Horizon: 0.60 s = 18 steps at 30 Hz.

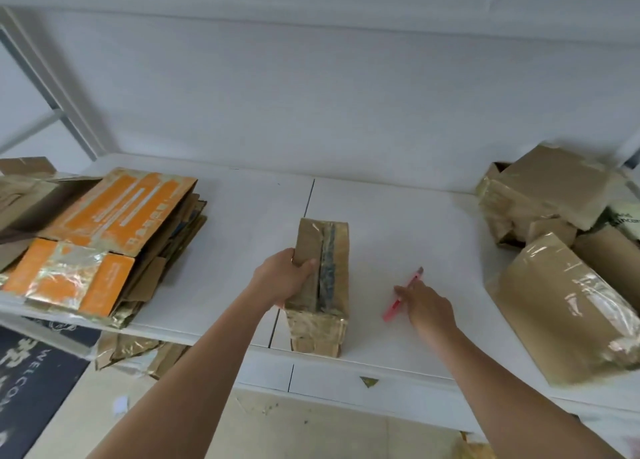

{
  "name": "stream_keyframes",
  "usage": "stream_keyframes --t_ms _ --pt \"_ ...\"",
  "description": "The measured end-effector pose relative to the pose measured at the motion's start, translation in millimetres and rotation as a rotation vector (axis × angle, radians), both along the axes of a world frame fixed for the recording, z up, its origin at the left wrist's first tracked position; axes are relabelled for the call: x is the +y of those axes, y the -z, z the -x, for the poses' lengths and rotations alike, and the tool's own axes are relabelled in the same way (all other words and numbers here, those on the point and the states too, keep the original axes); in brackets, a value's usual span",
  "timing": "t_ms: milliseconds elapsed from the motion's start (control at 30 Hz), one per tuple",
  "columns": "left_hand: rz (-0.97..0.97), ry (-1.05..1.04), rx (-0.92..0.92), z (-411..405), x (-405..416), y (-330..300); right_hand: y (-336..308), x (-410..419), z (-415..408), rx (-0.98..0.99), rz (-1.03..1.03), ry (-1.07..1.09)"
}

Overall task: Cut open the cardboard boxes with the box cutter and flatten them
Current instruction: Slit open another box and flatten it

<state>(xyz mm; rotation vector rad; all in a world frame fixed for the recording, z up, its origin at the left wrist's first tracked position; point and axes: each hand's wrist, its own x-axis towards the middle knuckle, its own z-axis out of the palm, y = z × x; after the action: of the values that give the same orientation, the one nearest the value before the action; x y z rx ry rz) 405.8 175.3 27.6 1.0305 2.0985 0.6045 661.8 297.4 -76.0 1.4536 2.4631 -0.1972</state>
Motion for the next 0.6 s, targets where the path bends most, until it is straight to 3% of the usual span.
stream_keyframes --t_ms 100,200,267,367,500,600 --pt "-0.013 -0.03 0.004 -4.8 -1.1 0.2 6.6 0.8 3.4 -0.054 -0.133 -0.126" --pt "-0.001 -0.164 -0.218 -20.0 -4.3 8.5 2.5 3.4 1.8 0.052 -0.163 -0.065" --pt "0.006 -0.219 -0.255 -35.5 -5.7 16.3 -7.9 8.9 -2.2 0.261 -0.216 0.01" --pt "-0.026 -0.258 -0.171 -60.5 2.7 22.8 -36.3 15.5 -7.4 0.744 -0.228 0.2" --pt "-0.014 -0.276 -0.006 -90.9 20.6 23.5 -79.1 23.4 -2.6 1.262 0.058 0.249" --pt "-0.029 -0.381 -0.064 -99.9 29.5 22.8 -94.6 19.3 3.8 1.502 0.426 0.262"
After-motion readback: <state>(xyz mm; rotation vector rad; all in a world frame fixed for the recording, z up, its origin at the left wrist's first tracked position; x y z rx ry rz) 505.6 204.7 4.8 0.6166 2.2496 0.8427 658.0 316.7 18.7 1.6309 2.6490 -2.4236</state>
